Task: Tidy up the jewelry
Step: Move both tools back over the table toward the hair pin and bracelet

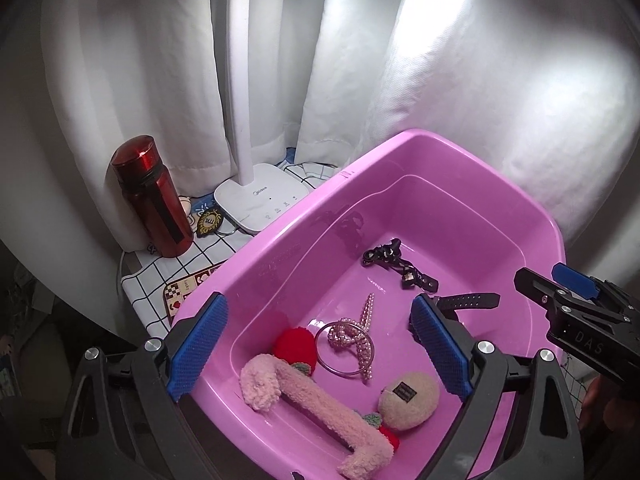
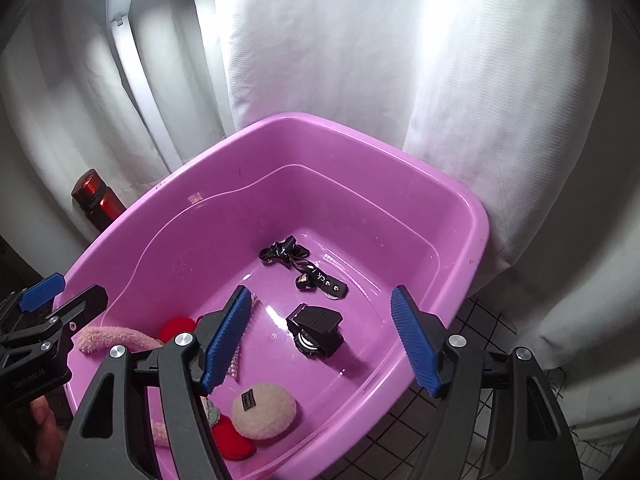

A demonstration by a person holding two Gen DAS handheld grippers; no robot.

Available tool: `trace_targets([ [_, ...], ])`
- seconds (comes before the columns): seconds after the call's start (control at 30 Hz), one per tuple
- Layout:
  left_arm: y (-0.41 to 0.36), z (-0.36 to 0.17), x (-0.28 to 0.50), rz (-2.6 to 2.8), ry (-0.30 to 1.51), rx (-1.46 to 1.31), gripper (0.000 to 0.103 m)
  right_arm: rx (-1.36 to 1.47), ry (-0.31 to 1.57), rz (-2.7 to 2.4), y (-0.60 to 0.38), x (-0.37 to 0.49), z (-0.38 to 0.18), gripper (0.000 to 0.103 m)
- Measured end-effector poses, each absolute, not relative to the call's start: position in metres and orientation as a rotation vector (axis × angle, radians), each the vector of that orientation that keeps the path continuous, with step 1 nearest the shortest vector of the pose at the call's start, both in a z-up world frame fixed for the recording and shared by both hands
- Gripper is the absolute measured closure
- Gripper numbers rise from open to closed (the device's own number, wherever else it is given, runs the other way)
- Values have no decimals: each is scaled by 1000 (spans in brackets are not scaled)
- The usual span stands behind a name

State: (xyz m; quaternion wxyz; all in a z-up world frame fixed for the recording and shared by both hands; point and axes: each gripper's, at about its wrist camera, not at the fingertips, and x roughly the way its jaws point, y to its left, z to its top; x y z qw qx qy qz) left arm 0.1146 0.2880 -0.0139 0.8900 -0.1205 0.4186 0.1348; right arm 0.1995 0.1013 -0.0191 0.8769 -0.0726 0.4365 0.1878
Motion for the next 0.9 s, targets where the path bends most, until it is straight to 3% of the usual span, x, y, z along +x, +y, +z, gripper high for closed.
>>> trace_targets([
  [0.47,263,17,86,232,796,-231,12,-75,821,358,54,138,3,34],
  [0.9,139,29,63,-28,795,-171,12,87,847,70,-113,57,-20,34],
])
